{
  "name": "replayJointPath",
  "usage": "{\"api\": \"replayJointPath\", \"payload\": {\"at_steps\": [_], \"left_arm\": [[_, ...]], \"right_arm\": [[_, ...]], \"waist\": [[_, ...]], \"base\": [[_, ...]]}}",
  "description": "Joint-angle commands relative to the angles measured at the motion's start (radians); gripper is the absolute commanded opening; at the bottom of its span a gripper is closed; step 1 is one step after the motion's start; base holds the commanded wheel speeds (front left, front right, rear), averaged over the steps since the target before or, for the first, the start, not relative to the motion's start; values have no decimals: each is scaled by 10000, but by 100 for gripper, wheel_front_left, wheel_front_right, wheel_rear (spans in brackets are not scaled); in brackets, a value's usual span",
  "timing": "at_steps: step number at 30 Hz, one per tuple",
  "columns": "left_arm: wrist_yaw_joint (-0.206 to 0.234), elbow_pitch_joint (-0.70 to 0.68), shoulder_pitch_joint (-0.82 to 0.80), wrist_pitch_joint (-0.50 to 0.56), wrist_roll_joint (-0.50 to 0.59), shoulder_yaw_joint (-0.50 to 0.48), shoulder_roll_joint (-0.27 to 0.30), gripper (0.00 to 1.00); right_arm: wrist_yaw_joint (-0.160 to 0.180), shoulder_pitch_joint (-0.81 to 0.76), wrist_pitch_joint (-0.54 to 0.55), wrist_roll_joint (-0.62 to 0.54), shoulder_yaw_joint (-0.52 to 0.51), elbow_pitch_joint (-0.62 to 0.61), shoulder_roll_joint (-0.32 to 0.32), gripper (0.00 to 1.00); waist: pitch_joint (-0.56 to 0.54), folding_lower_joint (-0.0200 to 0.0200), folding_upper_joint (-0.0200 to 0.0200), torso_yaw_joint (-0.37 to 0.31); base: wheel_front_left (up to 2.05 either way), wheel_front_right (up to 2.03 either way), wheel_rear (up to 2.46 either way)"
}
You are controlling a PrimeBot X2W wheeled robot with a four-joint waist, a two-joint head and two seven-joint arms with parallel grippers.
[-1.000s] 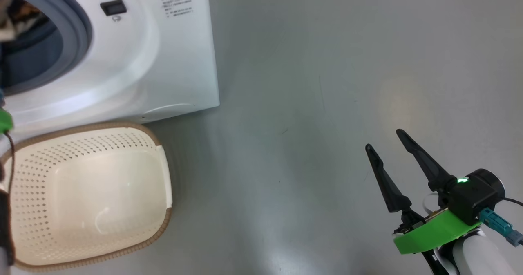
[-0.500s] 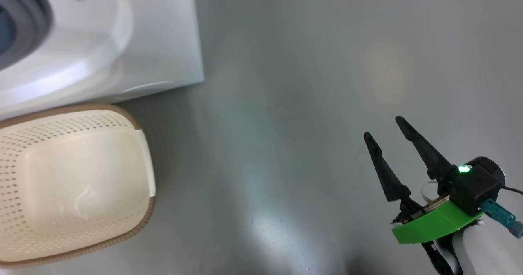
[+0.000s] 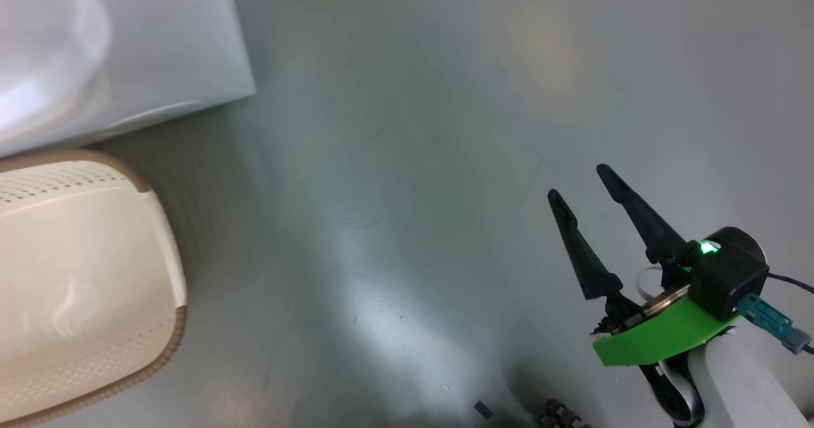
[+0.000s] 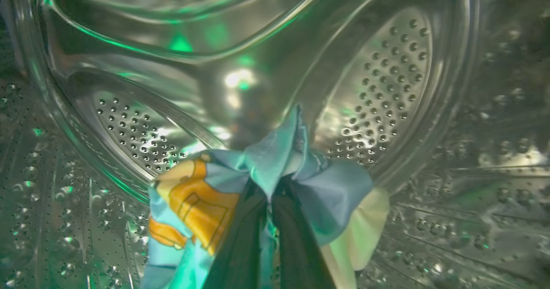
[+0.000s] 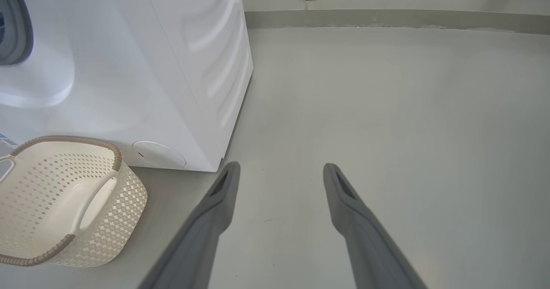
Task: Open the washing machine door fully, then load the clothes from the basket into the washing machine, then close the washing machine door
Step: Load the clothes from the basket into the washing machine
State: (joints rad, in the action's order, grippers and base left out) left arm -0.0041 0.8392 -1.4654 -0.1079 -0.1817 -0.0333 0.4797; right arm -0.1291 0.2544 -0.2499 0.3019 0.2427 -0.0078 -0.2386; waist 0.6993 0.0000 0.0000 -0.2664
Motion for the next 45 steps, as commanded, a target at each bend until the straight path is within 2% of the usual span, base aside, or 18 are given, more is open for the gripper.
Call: {"api": "replayJointPath", "payload": {"at_steps": [1, 7, 12, 13, 14, 15, 25, 33, 42, 45], "left_arm": [[45, 77, -407, -130, 153, 33, 673, 0], [63, 956, -1067, -292, 317, 317, 642, 0], [309, 1806, -1507, -422, 313, 379, 557, 0], [341, 1942, -1525, -508, 321, 396, 567, 11], [407, 2050, -1544, -638, 317, 386, 588, 64], [416, 2157, -1560, -735, 296, 381, 598, 100], [-66, 2886, -1414, -1288, 8, 443, 449, 100], [-431, 2761, -200, -1525, -442, 211, 100, 100], [-816, 1146, 2327, -1537, -738, -108, -245, 100], [-920, 231, 3668, -1537, -894, -273, -477, 100]], "right_arm": [[-16, 2, -118, 37, 228, -160, -34, 100], [-16, 65, -118, 46, 302, -147, 7, 100], [-16, 138, -118, 33, 280, -136, 30, 100], [-16, 140, -118, 30, 273, -131, 43, 100], [-16, 140, -118, 24, 272, -123, 49, 100], [-16, 141, -118, 17, 271, -111, 52, 100], [-16, 83, -118, -108, 194, -112, -5, 100], [-16, -114, -118, -284, 99, -169, -223, 100], [-16, -596, -118, -507, 26, -152, -396, 100], [-16, -869, -118, -574, -23, -127, -458, 100]], "waist": [[336, 0, 0, -338], [488, 0, 0, -465], [575, 0, 0, -511], [572, 0, 0, -513], [566, 0, 0, -511], [554, 0, 0, -504], [128, 0, 0, -122], [-665, 0, 0, 500], [-1807, 0, 0, 1243], [-2233, 0, 0, 1551]], "base": [[0, 0, 0], [0, 0, 0], [0, 0, 0], [0, 0, 0], [0, 0, 0], [0, 0, 0], [0, 0, 0], [0, 0, 0], [0, 0, 0], [0, 0, 0]]}}
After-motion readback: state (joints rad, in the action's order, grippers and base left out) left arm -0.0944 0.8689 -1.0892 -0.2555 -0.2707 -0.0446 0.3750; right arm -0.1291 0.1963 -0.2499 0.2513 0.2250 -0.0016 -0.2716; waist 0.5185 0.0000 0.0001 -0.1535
